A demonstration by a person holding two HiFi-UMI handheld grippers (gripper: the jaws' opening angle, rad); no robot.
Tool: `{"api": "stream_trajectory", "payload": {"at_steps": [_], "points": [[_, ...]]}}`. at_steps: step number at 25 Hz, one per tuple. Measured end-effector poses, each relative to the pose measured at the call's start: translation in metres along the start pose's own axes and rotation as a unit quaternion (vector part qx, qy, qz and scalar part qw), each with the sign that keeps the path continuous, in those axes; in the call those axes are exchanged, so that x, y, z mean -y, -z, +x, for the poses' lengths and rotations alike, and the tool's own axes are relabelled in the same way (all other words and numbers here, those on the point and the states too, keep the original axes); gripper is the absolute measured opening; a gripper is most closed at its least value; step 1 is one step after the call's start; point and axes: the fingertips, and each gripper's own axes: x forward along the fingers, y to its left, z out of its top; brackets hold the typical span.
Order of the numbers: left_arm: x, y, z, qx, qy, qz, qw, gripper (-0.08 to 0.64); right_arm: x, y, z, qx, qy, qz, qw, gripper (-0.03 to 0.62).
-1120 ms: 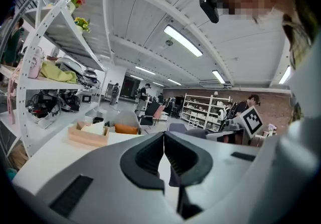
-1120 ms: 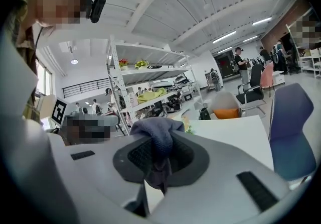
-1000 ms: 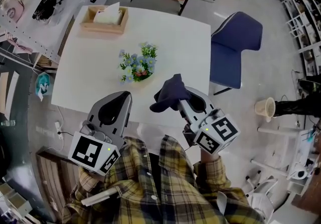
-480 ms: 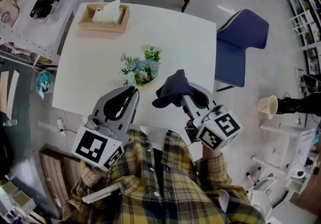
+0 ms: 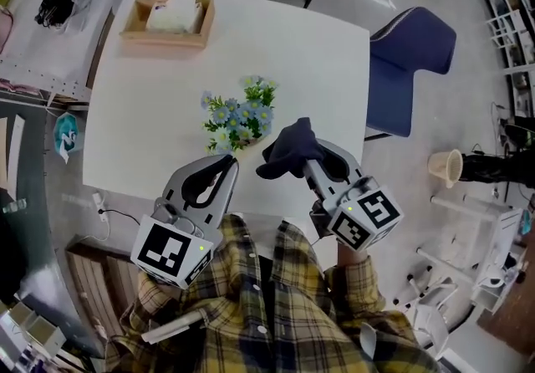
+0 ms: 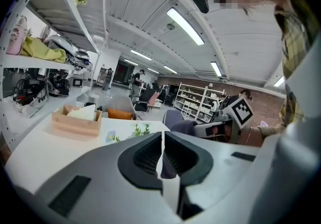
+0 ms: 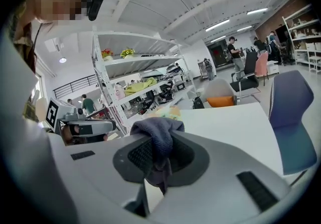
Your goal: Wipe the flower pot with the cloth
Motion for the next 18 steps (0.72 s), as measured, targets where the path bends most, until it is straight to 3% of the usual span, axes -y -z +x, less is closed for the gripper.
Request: {"api": "stream_trajectory", "payload": {"at_steps": [6,10,18], "points": [[-0.011,0.037,0.015,-0.04,0.016,-0.007,0.999,0.012,0.019,0.027,0.02,-0.024,0.013,0.022,0.999,0.023],[-0.017,0.06,0.028,-0.043,0.02,-0.014,0.9988,0.012,0.031,0.051,0.035,-0.046,0.016,0.034,0.998,0.023],[-0.043,0.135,0.041,-0.1,0.02,-0.013,0.9947,0.012,0.047,0.098,0.073,-0.084,0.012,0.036,0.996,0.023]]}}
